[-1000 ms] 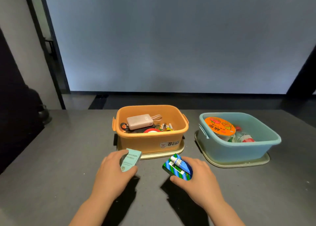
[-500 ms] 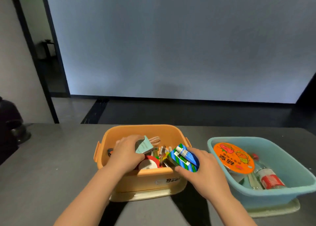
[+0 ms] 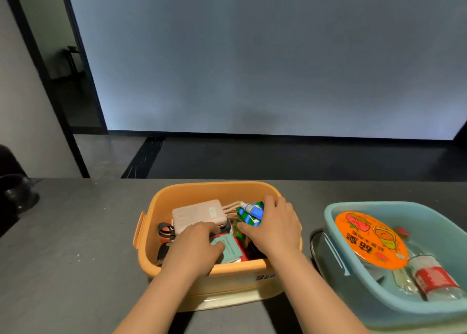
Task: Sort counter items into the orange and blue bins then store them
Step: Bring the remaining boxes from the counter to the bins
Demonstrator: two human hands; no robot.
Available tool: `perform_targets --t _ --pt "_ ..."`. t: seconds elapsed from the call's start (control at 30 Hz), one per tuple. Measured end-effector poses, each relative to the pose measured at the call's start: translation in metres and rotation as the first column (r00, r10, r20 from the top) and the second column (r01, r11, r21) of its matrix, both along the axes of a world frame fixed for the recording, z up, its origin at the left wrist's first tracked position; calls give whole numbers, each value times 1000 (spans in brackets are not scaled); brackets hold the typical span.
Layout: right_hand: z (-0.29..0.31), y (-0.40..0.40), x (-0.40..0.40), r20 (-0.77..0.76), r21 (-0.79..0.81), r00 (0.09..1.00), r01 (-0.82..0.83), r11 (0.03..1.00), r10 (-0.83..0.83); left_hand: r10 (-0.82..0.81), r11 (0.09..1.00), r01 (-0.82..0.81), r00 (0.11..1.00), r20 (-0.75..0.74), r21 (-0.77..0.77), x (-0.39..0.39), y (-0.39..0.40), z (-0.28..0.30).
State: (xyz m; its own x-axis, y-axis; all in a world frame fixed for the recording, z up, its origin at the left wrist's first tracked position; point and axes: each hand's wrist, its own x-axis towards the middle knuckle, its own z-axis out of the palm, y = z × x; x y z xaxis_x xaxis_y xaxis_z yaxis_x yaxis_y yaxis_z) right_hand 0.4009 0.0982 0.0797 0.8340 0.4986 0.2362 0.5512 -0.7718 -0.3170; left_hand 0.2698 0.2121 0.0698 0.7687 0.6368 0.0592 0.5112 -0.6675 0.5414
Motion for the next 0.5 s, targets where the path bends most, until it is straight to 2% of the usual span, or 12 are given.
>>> perform_targets --t 0.07,0.2,0.3,0.5 --pt "-2 1 -3 13 -19 1000 -2 1000 3 -1 999 0 1000 16 41 0 1 -1" --pt "-4 -3 -12 59 42 996 -76 996 73 51 985 -70 991 123 155 -3 -3 -3" --pt "-6 -12 -17 80 64 991 -112 992 107 59 982 -86 986 156 170 -4 -5 -2" --pt "-15 -30 -24 63 168 998 11 986 -21 98 971 -156 951 294 181 -11 -11 3"
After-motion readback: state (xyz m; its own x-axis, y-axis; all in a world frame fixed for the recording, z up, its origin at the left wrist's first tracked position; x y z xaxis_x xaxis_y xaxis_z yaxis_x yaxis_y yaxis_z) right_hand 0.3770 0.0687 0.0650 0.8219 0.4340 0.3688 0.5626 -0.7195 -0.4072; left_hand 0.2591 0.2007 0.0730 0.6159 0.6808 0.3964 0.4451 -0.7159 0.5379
